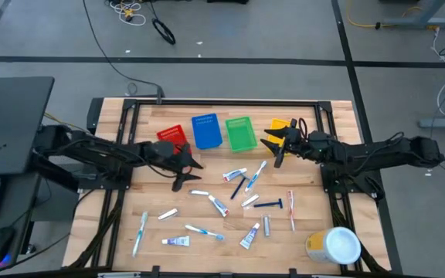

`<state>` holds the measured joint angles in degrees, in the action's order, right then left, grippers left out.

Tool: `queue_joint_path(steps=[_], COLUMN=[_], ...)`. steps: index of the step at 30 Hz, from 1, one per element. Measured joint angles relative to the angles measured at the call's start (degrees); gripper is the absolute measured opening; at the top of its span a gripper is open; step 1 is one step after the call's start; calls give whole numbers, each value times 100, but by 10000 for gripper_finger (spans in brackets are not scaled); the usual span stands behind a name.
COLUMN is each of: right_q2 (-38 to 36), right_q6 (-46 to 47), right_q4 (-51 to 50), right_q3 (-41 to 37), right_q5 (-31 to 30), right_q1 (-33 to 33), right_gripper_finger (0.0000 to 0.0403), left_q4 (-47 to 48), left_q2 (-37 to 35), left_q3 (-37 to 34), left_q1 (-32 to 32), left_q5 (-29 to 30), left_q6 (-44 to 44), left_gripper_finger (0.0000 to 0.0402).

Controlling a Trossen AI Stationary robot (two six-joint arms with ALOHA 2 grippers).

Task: Pick & Place Travel size toiletries
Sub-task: Put the toothpaste into the red bin

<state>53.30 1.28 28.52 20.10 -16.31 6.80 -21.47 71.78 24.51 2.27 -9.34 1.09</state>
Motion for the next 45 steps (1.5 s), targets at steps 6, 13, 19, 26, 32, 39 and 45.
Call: queue_joint_path(steps=[6, 13, 19, 26, 32, 39, 45], right_q2=[2, 2, 2, 0, 0, 0, 0], right_q6=[0, -20, -20, -22, -22, -22, -22], right_q4=[-3, -3, -3, -1, -2, 43, 42], right_q3=[0, 0, 0, 0, 0, 0, 0], right_q5=[3, 2, 2, 1, -1, -7, -6], right_q1=[100, 108, 106, 106, 106, 106, 106], right_gripper_finger=[197, 197, 197, 197, 197, 197, 197], left_q4=[39, 941, 1513, 1799, 1741, 1699, 1678], left_q2=[908, 1847, 2507, 2684, 2775, 3068, 3059], left_q3=[577, 1474, 2080, 2181, 2184, 2185, 2181], left_q1=[-220, -386, -514, -636, -748, -853, -853], left_q5=[-361, -661, -695, -664, -588, -467, -418], left_q6=[-131, -501, -845, -853, -862, -963, -1020], left_gripper_finger=[198, 199, 199, 199, 199, 199, 189])
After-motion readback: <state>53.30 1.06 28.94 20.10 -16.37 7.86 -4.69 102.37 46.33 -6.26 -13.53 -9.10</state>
